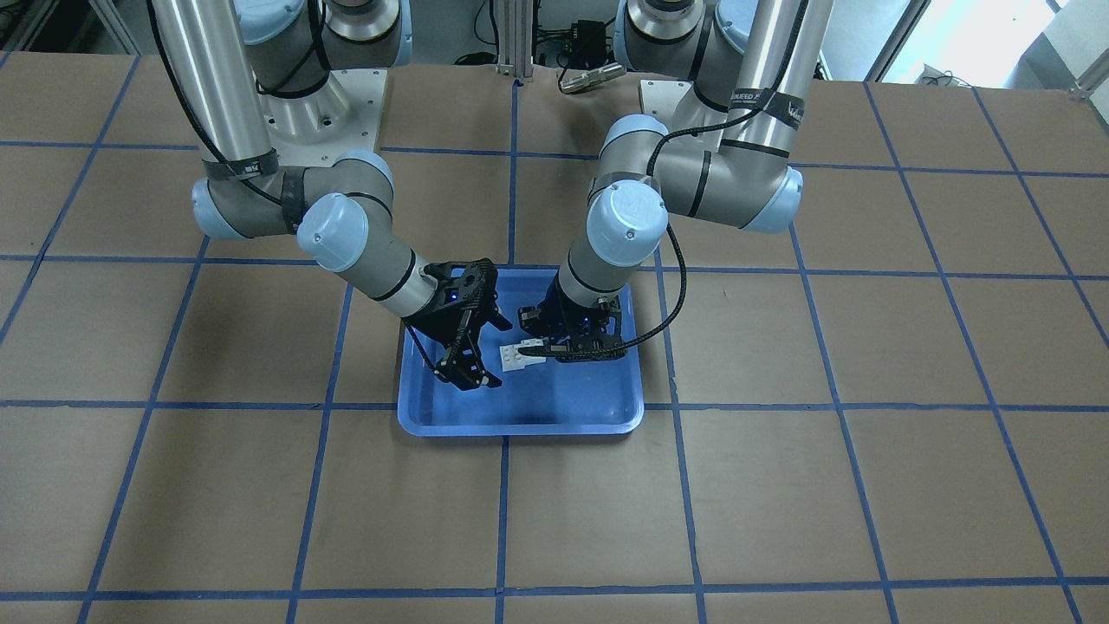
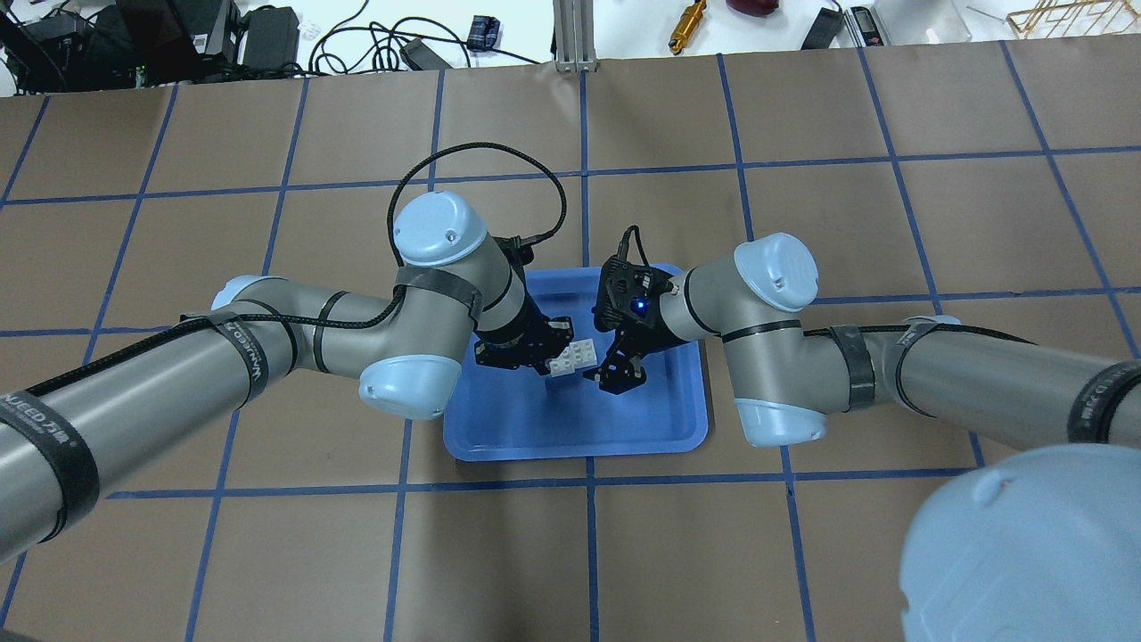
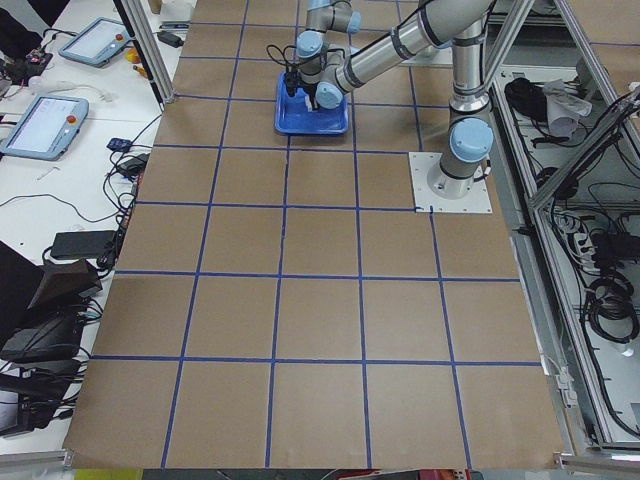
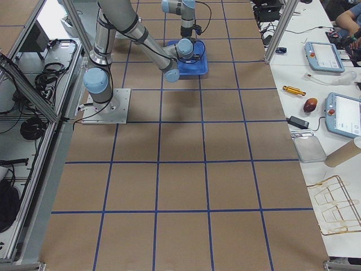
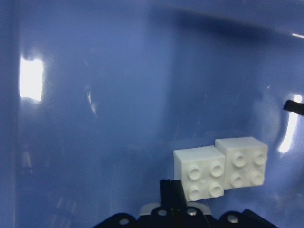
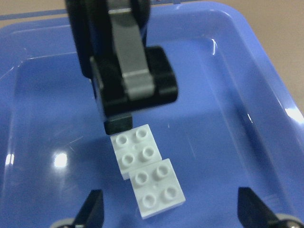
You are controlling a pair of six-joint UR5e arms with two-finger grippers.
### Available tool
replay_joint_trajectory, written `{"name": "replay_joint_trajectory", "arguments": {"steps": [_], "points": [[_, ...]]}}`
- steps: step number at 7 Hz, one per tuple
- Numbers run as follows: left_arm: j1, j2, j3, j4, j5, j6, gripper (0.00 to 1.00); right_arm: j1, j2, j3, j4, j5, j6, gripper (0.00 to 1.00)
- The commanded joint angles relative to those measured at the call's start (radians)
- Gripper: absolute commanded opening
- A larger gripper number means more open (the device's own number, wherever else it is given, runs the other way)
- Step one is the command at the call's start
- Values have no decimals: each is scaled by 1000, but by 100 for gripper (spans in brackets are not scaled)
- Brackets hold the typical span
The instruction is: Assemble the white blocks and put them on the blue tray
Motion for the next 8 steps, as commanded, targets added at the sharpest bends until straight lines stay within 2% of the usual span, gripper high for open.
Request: {"name": "replay_joint_trajectory", "arguments": {"steps": [1,2,3,5,6,7,8], "points": [[0,0,0,1,0,1,12,-2,-32,-3,1,-6,88,100],[0,8,0,1,0,0,17,-2,-52,-9,5,-7,171,100],[3,25,2,0,9,1,22,-2,-59,-26,12,-51,179,100],[11,61,46,-20,52,4,79,-3,-86,-47,19,-68,327,100],[20,80,58,-42,54,6,84,-11,-114,-72,88,-113,428,100],[21,110,83,-115,87,30,86,-12,-166,-140,267,-172,508,100],[31,153,147,-240,131,108,92,-15,-206,-235,474,-244,535,100]]}}
